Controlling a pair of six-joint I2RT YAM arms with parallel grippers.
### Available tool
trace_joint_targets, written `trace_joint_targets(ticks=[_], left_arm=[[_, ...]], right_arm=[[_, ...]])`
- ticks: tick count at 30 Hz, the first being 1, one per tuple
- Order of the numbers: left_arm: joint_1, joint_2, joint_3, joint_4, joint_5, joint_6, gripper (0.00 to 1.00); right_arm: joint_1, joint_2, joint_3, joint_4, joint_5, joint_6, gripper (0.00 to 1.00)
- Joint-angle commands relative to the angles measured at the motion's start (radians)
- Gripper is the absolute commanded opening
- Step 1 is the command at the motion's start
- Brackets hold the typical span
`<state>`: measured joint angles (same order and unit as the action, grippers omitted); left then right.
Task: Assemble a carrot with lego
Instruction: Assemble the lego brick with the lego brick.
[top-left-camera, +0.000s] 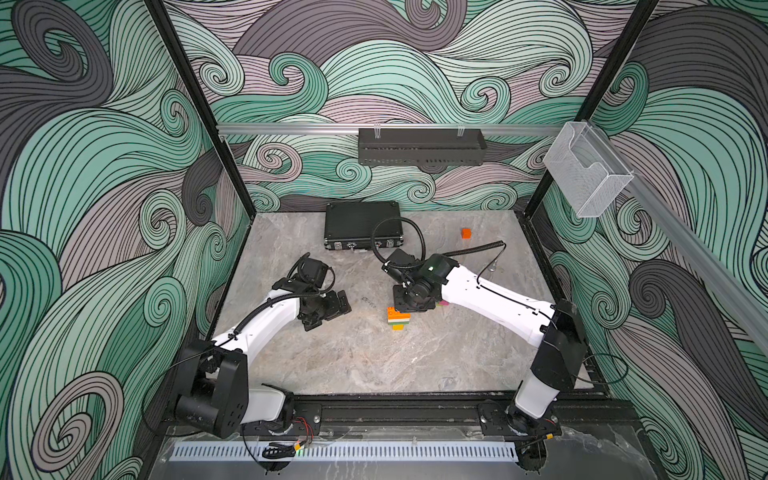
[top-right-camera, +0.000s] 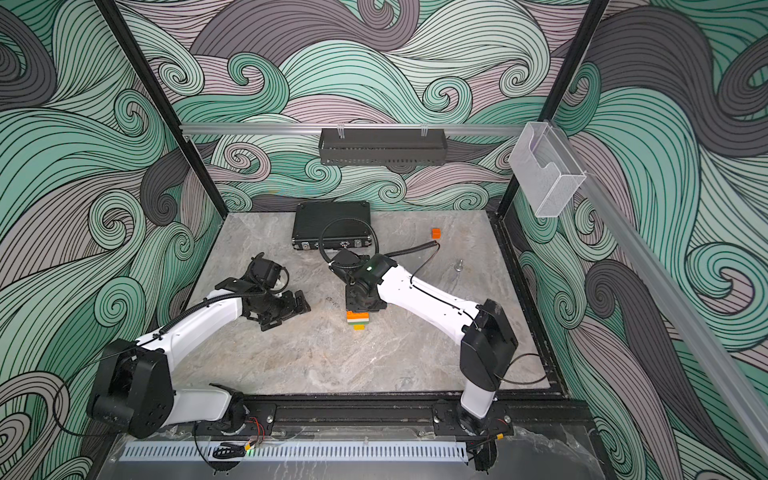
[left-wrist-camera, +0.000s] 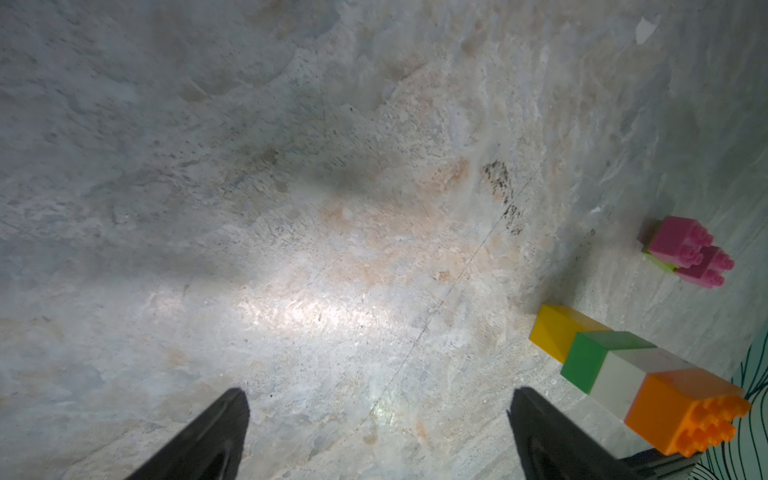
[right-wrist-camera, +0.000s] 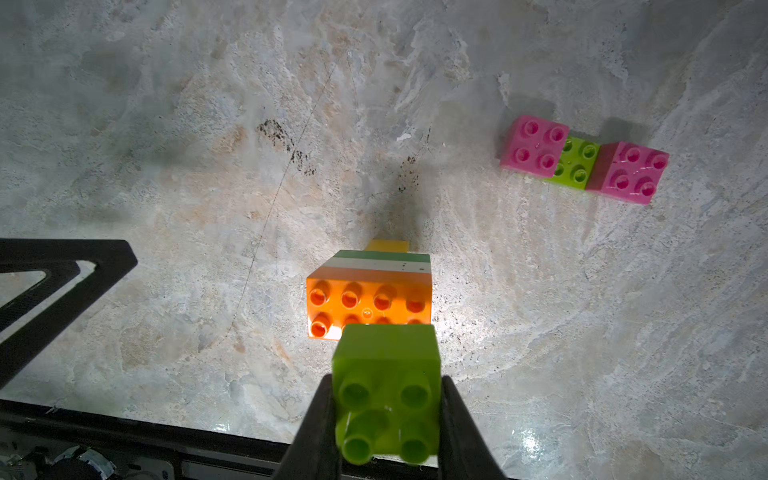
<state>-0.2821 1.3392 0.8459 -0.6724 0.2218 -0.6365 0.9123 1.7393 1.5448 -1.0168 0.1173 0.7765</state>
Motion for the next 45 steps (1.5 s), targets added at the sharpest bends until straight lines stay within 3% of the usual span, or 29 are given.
trace_joint_targets(ticks=[1,11,45], left_arm=[[0.006,-0.01,-0.011,0.018,0.026,0.017,0.99],[0.007,-0.048,-0.033,0.066,0.089,0.034,0.99],[0.006,-0.033,-0.038,0.065,0.091,0.029,0.99]], right_arm=[[0.013,0.013,0.001,0.009,0.001,0.041,0.18],[0.016,0.067,0.034,0.01,-0.011,0.03,0.18],[0.017,0.169,0.026,-0.03,-0.033,-0.03,0.18]])
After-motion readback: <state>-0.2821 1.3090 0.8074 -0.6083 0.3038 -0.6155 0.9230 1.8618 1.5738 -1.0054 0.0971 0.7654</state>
